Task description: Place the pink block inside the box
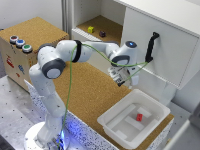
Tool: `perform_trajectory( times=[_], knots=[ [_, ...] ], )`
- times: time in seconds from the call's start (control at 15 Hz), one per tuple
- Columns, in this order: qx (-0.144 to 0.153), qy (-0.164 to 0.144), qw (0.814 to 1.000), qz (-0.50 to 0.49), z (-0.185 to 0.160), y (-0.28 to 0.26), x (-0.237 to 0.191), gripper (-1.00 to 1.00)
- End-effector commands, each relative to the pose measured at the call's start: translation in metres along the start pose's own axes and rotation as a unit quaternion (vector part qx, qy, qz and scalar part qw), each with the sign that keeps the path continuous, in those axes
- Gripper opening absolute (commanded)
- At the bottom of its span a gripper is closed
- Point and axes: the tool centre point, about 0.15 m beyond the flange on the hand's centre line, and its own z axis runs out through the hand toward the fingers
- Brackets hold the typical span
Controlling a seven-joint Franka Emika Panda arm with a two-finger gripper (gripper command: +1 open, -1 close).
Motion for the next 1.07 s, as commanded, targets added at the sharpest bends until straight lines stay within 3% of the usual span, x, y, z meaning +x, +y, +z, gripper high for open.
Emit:
perform_trajectory(
  times=[0.0, 0.13, 0.4, 1.0],
  knots=[
    [-0.003, 0.034, 0.993, -0.110, 0.025, -0.072, -0.049, 1.00],
    [0.014, 0.030, 0.990, -0.134, 0.027, -0.091, -0.063, 1.00],
    [0.030, 0.052, 0.986, -0.158, 0.006, -0.143, -0.095, 1.00],
    [0.069, 0.025, 0.983, -0.166, -0.023, -0.257, -0.173, 1.00]
  ],
)
